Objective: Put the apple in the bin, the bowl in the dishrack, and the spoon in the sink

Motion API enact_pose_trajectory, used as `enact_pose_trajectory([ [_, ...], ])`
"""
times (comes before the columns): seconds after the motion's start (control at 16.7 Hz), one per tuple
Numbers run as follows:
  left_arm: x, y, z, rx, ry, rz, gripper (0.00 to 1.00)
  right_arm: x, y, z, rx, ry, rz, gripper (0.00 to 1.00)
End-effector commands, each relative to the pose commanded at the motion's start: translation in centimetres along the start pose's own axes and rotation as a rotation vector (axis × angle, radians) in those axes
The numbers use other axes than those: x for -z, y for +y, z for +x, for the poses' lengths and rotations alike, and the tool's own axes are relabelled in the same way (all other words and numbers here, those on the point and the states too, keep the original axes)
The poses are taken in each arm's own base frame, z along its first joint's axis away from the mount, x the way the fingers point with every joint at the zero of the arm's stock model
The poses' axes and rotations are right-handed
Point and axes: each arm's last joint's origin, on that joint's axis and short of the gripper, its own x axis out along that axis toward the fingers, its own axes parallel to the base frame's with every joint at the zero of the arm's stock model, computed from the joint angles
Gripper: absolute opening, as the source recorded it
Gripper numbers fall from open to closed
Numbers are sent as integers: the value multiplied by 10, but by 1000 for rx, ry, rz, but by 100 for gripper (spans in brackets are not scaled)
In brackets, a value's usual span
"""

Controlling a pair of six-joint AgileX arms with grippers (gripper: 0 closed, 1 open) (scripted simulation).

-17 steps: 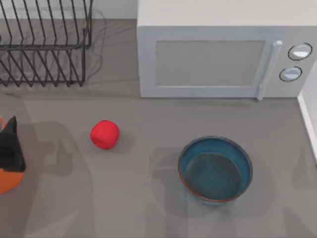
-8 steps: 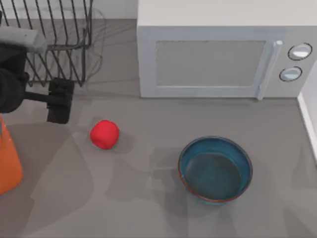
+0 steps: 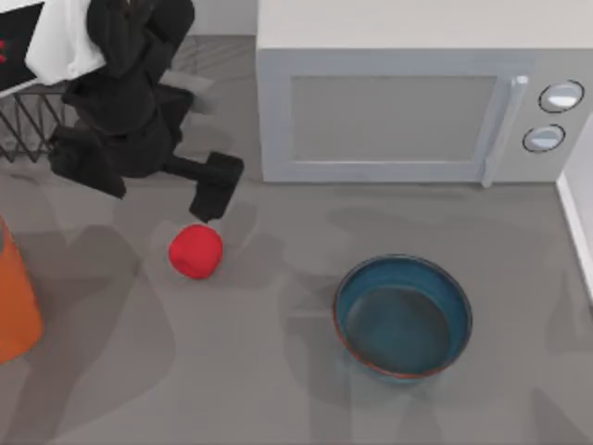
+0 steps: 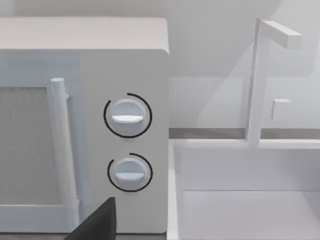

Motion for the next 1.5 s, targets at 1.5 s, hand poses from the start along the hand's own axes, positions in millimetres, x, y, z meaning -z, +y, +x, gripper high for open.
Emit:
enact_pose_trajectory([
  [1.5, -15, -18, 109, -3, 157, 41, 92, 0, 0, 0, 0, 0, 0, 100],
])
